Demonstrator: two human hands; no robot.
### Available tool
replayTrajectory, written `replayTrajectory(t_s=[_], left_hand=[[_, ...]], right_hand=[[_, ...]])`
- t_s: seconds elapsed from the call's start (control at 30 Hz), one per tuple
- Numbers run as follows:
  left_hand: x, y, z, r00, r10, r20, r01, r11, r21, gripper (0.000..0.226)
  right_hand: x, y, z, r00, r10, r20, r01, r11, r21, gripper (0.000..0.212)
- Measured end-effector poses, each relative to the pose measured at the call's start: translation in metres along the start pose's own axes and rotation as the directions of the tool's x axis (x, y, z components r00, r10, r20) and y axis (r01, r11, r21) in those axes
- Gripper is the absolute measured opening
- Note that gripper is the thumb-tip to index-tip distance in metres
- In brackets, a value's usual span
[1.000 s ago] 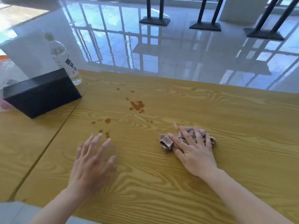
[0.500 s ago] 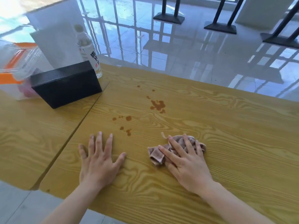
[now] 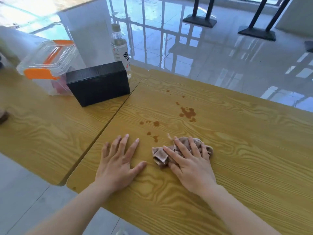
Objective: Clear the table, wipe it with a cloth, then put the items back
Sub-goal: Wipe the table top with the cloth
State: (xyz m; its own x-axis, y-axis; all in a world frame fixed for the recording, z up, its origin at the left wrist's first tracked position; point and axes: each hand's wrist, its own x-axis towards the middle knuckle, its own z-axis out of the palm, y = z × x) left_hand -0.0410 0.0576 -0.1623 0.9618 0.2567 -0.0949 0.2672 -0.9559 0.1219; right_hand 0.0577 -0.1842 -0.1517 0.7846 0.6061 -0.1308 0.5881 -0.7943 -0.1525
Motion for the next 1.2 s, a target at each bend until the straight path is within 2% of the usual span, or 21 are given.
replayTrajectory(t_s=[0.07,0.13,0.33,0.4,0.5,0.57,0.67,0.73,0.8,0.9,1.0,1.07,1.13,1.2], left_hand=[[-0.001,0.001,-0.001,1.000,-0.005,-0.005,0.005,1.000,0.007,0.082],[-0.002,0.003,-0.002,1.000,-0.017,-0.005,0.017,1.000,0.019,0.082],[-0.003,0.000,-0.001,1.000,-0.015,-0.021,0.015,1.000,0.002,0.082],[-0.002,-0.001,0.000,0.999,-0.009,-0.033,0.009,1.000,-0.009,0.084],[-0.003,-0.002,0.001,0.998,-0.010,-0.061,0.008,0.999,-0.037,0.089],[-0.004,-0.004,0.001,0.997,-0.023,-0.079,0.018,0.998,-0.054,0.093],[-0.004,-0.006,0.001,0.994,-0.033,-0.101,0.026,0.998,-0.062,0.093],[-0.005,-0.006,0.003,0.994,-0.034,-0.108,0.026,0.997,-0.074,0.090],[-0.005,-0.005,0.003,0.993,-0.058,-0.107,0.049,0.995,-0.087,0.086],[-0.004,-0.004,0.002,0.990,-0.107,-0.093,0.099,0.991,-0.088,0.080],[-0.004,-0.005,0.002,0.984,-0.140,-0.108,0.130,0.987,-0.096,0.072],[-0.004,-0.005,0.002,0.983,-0.143,-0.111,0.132,0.986,-0.102,0.069],[-0.004,-0.004,0.003,0.986,-0.141,-0.090,0.132,0.987,-0.096,0.069],[-0.002,-0.007,0.003,0.989,-0.133,-0.060,0.127,0.988,-0.093,0.069]], right_hand=[[0.034,-0.004,-0.003,0.995,0.102,0.016,-0.103,0.994,0.041,0.047],[0.055,-0.021,-0.002,0.989,0.145,0.026,-0.146,0.988,0.052,0.048],[0.001,-0.017,0.004,0.998,-0.062,-0.004,0.062,0.998,-0.012,0.046],[0.002,-0.014,0.003,1.000,-0.002,0.004,0.002,0.999,-0.038,0.047],[0.038,-0.046,0.005,0.983,0.182,0.020,-0.183,0.983,0.015,0.050],[0.061,-0.073,0.006,0.976,0.218,0.021,-0.218,0.974,0.053,0.051],[0.062,-0.075,0.007,0.990,0.141,0.004,-0.141,0.989,0.036,0.050],[0.037,-0.057,0.011,0.997,0.052,-0.049,-0.051,0.999,0.006,0.049],[0.016,-0.039,0.009,0.997,0.025,-0.069,-0.028,0.999,-0.039,0.048],[0.037,-0.024,0.004,0.987,0.155,-0.038,-0.156,0.988,-0.019,0.048],[0.091,-0.038,0.000,0.948,0.319,-0.001,-0.318,0.946,0.070,0.048],[0.110,-0.047,-0.002,0.937,0.348,-0.008,-0.347,0.934,0.085,0.048],[0.100,-0.049,-0.002,0.957,0.290,-0.009,-0.288,0.954,0.085,0.048],[0.061,-0.046,0.005,0.986,0.161,-0.048,-0.158,0.986,0.045,0.048]])
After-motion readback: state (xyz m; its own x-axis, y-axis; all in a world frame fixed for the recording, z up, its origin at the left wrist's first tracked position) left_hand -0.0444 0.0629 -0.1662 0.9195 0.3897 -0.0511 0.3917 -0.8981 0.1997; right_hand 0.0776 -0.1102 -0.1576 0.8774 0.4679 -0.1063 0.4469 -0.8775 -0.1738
